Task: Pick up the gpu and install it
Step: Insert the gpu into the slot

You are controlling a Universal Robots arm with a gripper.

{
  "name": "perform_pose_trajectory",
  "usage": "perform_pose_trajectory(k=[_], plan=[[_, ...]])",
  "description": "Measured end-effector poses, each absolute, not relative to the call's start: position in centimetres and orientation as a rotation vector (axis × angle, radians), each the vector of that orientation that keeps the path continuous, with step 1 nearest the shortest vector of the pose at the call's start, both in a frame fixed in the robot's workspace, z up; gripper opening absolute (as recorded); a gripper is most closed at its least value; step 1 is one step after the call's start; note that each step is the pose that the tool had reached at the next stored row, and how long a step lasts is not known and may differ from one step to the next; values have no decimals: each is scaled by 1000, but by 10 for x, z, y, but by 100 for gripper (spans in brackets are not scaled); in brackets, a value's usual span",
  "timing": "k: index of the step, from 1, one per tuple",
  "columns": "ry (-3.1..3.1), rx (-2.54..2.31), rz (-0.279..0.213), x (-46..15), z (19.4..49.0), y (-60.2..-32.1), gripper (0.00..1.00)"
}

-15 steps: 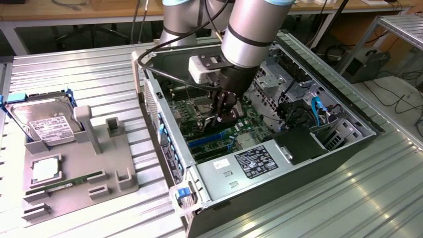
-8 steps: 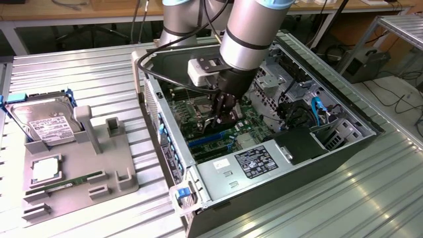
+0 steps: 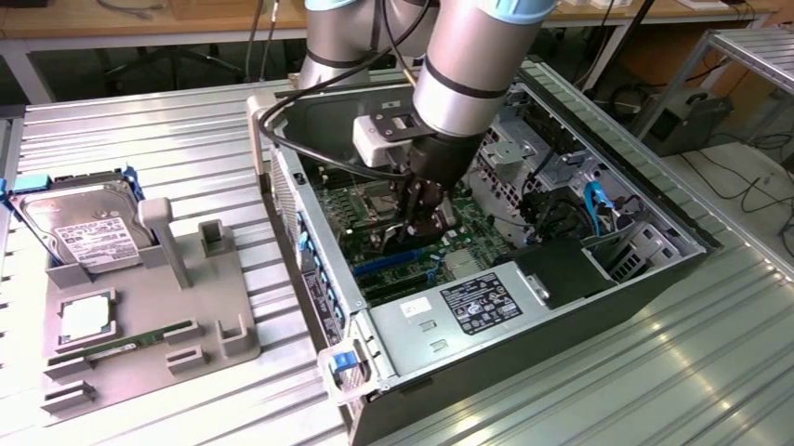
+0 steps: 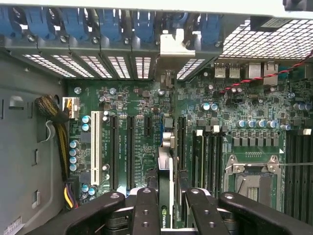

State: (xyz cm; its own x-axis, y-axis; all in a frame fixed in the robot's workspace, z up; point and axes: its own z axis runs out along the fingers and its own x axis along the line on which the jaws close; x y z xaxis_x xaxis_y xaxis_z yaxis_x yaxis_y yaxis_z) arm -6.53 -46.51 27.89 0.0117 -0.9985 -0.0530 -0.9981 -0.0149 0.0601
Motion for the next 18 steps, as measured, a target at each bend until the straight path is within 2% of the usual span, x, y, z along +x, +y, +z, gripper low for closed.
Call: perform_pose_trajectory(k=[18], plan=[[-2202,2227,-123,-71,271,-467,26]])
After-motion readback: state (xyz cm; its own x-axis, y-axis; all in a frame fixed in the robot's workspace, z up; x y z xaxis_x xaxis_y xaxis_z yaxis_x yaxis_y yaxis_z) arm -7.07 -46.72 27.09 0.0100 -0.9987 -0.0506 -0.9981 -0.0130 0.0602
